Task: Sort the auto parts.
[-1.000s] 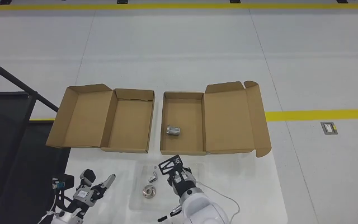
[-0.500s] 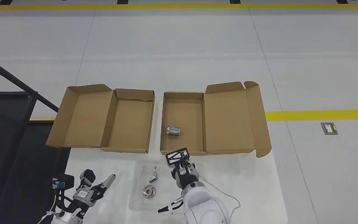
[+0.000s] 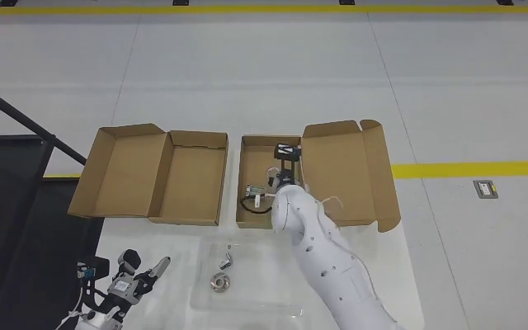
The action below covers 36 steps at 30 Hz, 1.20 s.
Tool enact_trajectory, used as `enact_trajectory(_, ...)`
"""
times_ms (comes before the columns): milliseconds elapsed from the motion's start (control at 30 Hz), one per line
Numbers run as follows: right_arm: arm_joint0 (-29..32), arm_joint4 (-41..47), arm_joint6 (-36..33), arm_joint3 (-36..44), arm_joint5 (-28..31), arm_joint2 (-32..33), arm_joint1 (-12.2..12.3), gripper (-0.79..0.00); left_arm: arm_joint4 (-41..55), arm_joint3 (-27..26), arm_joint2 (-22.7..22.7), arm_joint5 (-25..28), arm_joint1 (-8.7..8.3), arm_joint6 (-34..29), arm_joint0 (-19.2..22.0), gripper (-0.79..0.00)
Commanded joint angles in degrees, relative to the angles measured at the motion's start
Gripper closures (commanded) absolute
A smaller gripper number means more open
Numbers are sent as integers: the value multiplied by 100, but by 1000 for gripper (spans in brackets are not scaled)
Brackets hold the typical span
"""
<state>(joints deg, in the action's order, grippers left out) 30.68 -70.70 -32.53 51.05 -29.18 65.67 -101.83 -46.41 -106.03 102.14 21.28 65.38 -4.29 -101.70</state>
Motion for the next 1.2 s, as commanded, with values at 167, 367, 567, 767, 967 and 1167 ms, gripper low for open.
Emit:
enact_trajectory(167, -1066, 834, 440, -2224, 304, 61, -210, 0, 0, 0, 0, 0, 0, 0, 0, -785)
enact_trajectory(367, -1459, 965, 516, -3066, 419, -20, -331, -92, 0, 0, 0, 0, 0, 0, 0, -785)
enact_trajectory(567, -1625, 1070, 620, -3395, 449, -32, -397, -326, 0, 0, 0, 0, 0, 0, 0, -785)
enact_trajectory(767, -1634, 1150, 893, -3411, 445, -5, -414, -302, 0, 0, 0, 0, 0, 0, 0, -785)
enact_trajectory(967, -1316, 1139, 1453, -2811, 417, -45, -446, -292, 0, 0, 0, 0, 0, 0, 0, -785)
enact_trajectory(1167, -125, 692, 1906, -786, 394, -215, -378, -299, 0, 0, 0, 0, 0, 0, 0, -785)
